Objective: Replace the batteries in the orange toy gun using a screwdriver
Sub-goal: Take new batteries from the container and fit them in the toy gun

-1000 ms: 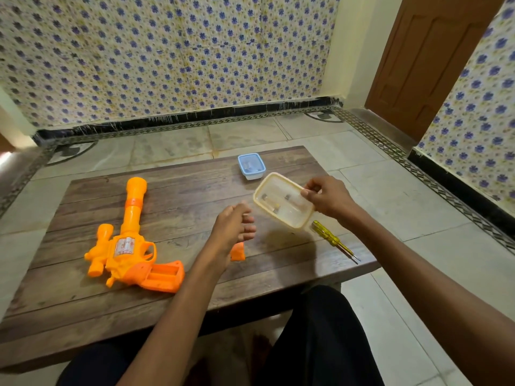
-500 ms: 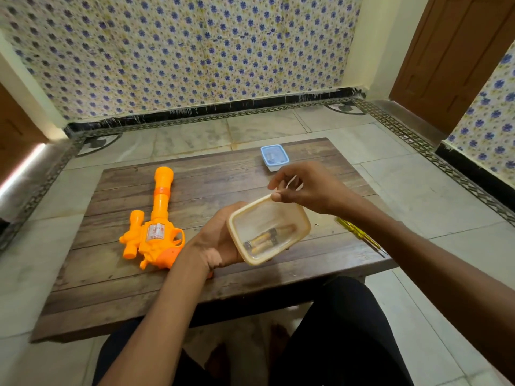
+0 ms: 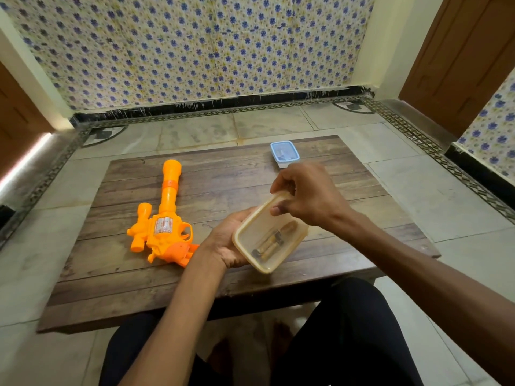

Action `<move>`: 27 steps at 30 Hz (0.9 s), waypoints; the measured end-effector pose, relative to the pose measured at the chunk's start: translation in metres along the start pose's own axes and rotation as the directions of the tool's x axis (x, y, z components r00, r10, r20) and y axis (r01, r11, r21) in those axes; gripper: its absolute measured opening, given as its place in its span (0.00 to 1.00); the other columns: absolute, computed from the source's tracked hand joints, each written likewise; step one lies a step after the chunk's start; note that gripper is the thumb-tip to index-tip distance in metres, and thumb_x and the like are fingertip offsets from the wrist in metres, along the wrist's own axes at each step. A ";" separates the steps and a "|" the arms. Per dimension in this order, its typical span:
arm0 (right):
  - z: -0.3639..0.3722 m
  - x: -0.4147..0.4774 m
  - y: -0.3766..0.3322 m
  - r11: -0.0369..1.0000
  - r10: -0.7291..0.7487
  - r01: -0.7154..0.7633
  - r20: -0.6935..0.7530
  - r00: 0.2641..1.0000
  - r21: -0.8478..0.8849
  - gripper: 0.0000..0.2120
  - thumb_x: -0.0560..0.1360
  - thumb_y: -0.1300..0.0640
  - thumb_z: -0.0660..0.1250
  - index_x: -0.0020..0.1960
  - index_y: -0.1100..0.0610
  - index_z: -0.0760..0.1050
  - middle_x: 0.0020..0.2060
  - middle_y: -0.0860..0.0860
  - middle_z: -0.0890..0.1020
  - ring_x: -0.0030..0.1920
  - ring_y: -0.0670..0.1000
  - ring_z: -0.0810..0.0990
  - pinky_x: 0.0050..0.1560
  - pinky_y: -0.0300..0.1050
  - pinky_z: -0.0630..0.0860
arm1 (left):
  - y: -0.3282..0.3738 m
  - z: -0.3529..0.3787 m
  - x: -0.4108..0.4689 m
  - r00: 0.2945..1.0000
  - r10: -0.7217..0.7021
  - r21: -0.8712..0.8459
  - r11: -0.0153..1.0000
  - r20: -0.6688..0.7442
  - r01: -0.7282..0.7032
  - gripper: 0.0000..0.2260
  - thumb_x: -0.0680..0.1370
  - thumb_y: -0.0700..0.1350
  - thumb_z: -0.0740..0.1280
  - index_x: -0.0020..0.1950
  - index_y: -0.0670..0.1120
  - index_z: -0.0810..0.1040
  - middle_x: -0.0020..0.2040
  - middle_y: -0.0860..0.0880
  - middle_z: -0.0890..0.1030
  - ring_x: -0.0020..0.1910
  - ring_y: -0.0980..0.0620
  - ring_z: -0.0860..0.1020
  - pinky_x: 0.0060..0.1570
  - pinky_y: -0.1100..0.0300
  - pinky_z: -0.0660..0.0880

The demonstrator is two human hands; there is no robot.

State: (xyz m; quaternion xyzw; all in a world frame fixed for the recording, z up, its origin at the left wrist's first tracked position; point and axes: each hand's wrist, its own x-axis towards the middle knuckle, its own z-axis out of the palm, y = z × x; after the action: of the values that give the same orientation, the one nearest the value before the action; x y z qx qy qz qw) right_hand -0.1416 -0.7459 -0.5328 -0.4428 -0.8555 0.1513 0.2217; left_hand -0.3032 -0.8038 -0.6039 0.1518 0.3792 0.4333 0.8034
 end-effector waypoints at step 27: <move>0.014 -0.006 0.002 0.888 0.433 -0.428 0.006 0.901 0.171 0.17 0.59 0.51 0.83 0.42 0.52 0.80 0.35 0.48 0.84 0.39 0.46 0.83 0.46 0.52 0.81 | 0.005 -0.011 0.009 0.983 0.166 -0.204 0.963 -0.078 -0.178 0.16 0.79 0.49 0.64 0.52 0.37 0.83 0.50 0.38 0.84 0.44 0.40 0.84 0.44 0.43 0.82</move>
State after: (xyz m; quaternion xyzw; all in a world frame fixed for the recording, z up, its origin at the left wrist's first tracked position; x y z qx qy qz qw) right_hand -0.1444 -0.7502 -0.5470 -0.6035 -0.7165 0.2611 0.2327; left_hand -0.3109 -0.7943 -0.6129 0.0852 0.3407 0.5435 0.7625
